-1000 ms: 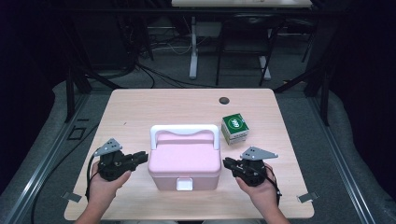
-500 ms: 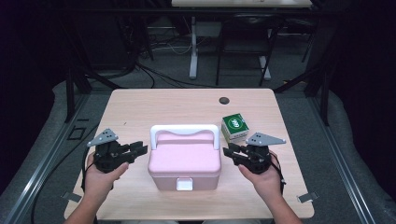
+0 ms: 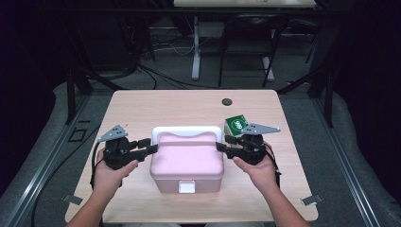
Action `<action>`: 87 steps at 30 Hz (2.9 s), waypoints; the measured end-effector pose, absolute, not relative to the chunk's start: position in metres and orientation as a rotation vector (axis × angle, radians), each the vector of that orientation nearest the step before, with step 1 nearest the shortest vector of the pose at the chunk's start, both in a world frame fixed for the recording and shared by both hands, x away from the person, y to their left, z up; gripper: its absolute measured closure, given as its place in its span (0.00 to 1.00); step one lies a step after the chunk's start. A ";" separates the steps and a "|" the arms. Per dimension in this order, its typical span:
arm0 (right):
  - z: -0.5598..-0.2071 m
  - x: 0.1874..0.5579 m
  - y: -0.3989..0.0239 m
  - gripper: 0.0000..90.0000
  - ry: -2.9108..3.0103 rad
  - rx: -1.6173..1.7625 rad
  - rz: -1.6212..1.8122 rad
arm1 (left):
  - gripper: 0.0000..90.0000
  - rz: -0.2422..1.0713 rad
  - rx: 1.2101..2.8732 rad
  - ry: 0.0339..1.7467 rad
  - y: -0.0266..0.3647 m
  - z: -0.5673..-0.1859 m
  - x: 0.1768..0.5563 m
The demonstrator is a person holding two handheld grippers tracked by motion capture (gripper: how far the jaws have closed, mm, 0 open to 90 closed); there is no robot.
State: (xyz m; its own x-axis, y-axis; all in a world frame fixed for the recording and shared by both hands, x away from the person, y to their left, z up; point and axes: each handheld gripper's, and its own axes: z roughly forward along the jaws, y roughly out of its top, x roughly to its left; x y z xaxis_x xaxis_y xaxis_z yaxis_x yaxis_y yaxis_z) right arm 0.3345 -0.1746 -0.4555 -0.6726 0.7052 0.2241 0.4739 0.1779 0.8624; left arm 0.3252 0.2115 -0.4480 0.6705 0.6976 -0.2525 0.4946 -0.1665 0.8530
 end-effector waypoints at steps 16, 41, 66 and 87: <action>-0.452 0.330 -0.166 0.69 2.241 1.059 1.492 | 0.66 0.261 1.824 0.945 0.207 -0.450 0.326; -0.455 0.320 -0.168 0.83 2.237 1.001 1.498 | 0.77 0.300 1.819 0.927 0.207 -0.448 0.317; -0.442 0.322 -0.169 0.83 2.205 0.997 1.531 | 0.73 0.294 1.787 0.906 0.215 -0.434 0.315; -0.433 0.327 -0.170 0.83 2.185 1.021 1.557 | 0.76 0.338 1.838 0.900 0.241 -0.456 0.273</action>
